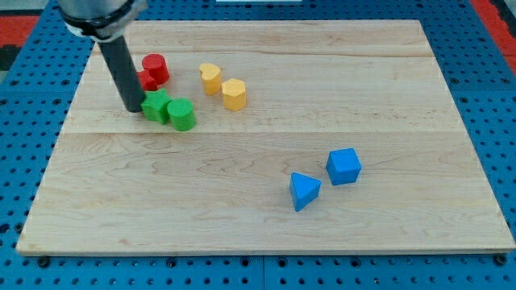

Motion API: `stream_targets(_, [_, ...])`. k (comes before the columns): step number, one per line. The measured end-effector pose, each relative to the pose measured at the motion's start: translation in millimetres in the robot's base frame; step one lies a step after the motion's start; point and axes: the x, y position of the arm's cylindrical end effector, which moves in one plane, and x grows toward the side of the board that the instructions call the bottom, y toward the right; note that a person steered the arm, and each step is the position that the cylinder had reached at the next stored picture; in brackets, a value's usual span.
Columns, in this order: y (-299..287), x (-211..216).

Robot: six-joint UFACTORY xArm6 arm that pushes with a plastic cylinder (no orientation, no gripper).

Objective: Move the green star to the bottom of the yellow hexagon

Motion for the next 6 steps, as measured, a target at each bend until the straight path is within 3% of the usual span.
stream_targets(3, [100, 28])
stream_targets(5, [113, 18])
stream_targets(6, [112, 47])
